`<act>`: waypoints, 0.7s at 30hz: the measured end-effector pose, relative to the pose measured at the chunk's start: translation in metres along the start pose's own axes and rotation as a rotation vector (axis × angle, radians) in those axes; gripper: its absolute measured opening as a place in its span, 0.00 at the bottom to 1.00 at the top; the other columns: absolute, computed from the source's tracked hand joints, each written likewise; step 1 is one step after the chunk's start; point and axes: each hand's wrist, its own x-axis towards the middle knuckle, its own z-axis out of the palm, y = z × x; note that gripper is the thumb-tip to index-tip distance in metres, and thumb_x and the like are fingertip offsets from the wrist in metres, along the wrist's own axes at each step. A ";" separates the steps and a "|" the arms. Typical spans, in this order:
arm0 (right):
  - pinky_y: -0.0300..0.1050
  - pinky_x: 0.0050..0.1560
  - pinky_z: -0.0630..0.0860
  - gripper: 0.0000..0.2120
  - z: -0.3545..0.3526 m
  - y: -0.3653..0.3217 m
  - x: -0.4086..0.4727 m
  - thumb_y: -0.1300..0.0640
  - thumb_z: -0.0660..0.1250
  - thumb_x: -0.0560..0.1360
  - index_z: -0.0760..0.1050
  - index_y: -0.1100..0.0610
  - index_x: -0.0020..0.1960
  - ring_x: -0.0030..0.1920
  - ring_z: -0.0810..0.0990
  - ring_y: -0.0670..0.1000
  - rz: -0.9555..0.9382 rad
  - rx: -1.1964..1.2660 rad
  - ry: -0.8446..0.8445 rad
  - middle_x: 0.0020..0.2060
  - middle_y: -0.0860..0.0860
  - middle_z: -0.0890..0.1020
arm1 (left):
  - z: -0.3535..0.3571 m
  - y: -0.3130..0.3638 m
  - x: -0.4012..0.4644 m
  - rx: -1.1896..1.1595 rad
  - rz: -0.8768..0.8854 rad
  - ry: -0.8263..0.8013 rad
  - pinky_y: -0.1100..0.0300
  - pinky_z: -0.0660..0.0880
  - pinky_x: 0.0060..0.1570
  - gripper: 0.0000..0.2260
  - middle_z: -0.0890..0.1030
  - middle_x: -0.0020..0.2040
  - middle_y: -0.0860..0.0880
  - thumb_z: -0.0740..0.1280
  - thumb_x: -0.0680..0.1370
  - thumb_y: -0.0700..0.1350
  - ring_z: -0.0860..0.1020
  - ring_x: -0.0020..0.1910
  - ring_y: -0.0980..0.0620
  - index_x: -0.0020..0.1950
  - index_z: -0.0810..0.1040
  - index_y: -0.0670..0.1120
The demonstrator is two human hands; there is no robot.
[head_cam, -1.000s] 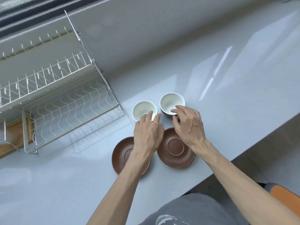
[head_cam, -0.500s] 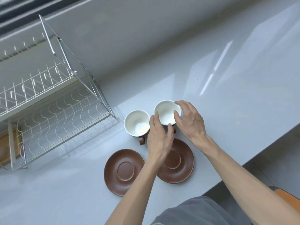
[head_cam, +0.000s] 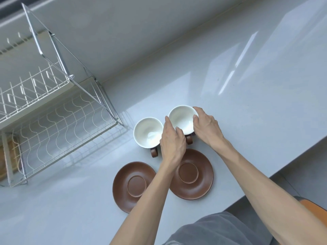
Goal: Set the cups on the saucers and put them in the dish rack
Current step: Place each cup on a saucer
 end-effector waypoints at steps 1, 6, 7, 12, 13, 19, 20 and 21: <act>0.55 0.54 0.72 0.21 0.000 0.000 0.000 0.59 0.51 0.81 0.63 0.53 0.74 0.55 0.76 0.67 0.003 0.001 0.002 0.55 0.64 0.80 | 0.001 0.000 0.000 -0.004 -0.002 0.005 0.45 0.70 0.63 0.27 0.76 0.68 0.37 0.55 0.83 0.42 0.74 0.65 0.36 0.82 0.54 0.43; 0.58 0.51 0.78 0.23 0.003 0.004 -0.001 0.63 0.50 0.78 0.66 0.53 0.71 0.44 0.79 0.67 0.004 0.013 0.026 0.48 0.63 0.81 | -0.002 -0.002 -0.002 -0.033 -0.005 0.028 0.46 0.71 0.51 0.23 0.80 0.57 0.33 0.55 0.81 0.39 0.77 0.54 0.34 0.78 0.63 0.43; 0.58 0.50 0.78 0.24 0.004 0.005 -0.003 0.63 0.50 0.77 0.66 0.53 0.71 0.43 0.80 0.67 0.003 0.020 0.031 0.47 0.63 0.81 | -0.003 -0.003 -0.005 -0.038 0.002 0.031 0.47 0.71 0.50 0.23 0.80 0.56 0.33 0.55 0.82 0.39 0.77 0.53 0.34 0.78 0.63 0.44; 0.58 0.47 0.80 0.24 0.002 0.007 -0.014 0.62 0.49 0.77 0.67 0.52 0.71 0.39 0.81 0.67 0.011 0.045 0.069 0.47 0.62 0.81 | -0.008 -0.001 -0.017 -0.067 0.033 0.038 0.51 0.68 0.49 0.24 0.81 0.57 0.36 0.56 0.82 0.39 0.77 0.55 0.37 0.80 0.63 0.44; 0.58 0.47 0.81 0.24 0.002 0.007 -0.016 0.61 0.49 0.77 0.67 0.52 0.71 0.39 0.81 0.66 0.012 0.052 0.075 0.47 0.61 0.81 | -0.009 0.000 -0.019 -0.071 0.036 0.037 0.50 0.69 0.52 0.24 0.80 0.59 0.36 0.56 0.82 0.40 0.77 0.57 0.37 0.80 0.62 0.45; 0.57 0.47 0.80 0.24 -0.003 0.008 -0.037 0.61 0.49 0.76 0.67 0.52 0.70 0.38 0.82 0.66 0.004 0.058 0.104 0.44 0.60 0.82 | -0.019 -0.002 -0.037 -0.135 0.068 0.029 0.47 0.75 0.56 0.24 0.83 0.51 0.38 0.57 0.82 0.42 0.80 0.53 0.37 0.79 0.65 0.48; 0.57 0.48 0.80 0.24 -0.003 0.008 -0.041 0.61 0.49 0.76 0.67 0.51 0.70 0.38 0.82 0.66 0.001 0.060 0.107 0.43 0.60 0.82 | -0.021 -0.003 -0.041 -0.145 0.061 0.028 0.48 0.74 0.56 0.23 0.83 0.51 0.40 0.57 0.82 0.42 0.79 0.53 0.38 0.78 0.66 0.49; 0.57 0.48 0.80 0.24 -0.004 0.009 -0.046 0.61 0.49 0.76 0.67 0.51 0.70 0.39 0.82 0.65 0.000 0.063 0.109 0.43 0.60 0.82 | -0.022 -0.004 -0.045 -0.152 0.054 0.030 0.51 0.72 0.56 0.23 0.83 0.53 0.42 0.57 0.82 0.42 0.79 0.55 0.40 0.78 0.66 0.50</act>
